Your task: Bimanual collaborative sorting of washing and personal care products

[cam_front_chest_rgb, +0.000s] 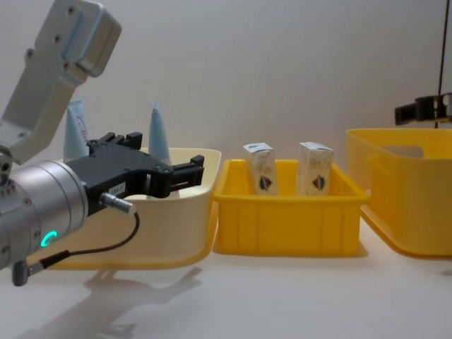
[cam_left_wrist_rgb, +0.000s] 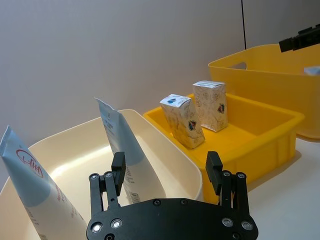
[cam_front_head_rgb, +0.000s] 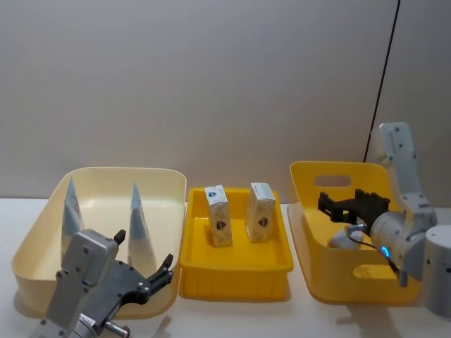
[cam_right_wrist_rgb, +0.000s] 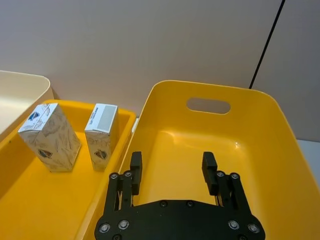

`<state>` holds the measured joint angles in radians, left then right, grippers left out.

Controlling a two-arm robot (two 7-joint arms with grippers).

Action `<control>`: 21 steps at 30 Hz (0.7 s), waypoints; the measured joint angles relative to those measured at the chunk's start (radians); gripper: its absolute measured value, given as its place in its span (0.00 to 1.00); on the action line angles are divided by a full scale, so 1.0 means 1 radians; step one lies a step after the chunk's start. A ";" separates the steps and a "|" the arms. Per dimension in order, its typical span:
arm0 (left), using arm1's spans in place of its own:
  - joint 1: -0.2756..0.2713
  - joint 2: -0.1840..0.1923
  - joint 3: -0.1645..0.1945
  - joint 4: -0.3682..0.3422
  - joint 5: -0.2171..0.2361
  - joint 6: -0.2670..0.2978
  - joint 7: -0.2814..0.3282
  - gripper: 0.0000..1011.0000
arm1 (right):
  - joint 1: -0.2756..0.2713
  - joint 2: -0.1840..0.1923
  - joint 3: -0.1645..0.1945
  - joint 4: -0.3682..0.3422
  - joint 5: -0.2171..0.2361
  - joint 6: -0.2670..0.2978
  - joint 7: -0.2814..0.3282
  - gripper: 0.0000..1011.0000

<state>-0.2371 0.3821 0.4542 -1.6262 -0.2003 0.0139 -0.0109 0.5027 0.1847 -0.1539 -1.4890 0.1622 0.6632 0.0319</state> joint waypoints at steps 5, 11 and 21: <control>0.000 0.000 0.000 0.000 0.000 0.000 0.000 0.99 | 0.002 -0.006 -0.005 0.014 -0.001 0.007 0.001 0.87; 0.000 0.000 0.000 0.000 0.000 0.000 0.000 0.99 | 0.004 -0.010 -0.008 0.025 -0.002 0.013 0.002 0.99; 0.000 0.000 0.000 0.000 0.000 0.000 0.000 0.99 | -0.003 -0.003 -0.005 -0.001 -0.016 -0.014 0.002 0.99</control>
<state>-0.2371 0.3821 0.4542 -1.6262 -0.2004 0.0139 -0.0109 0.4999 0.1816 -0.1589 -1.4901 0.1457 0.6495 0.0335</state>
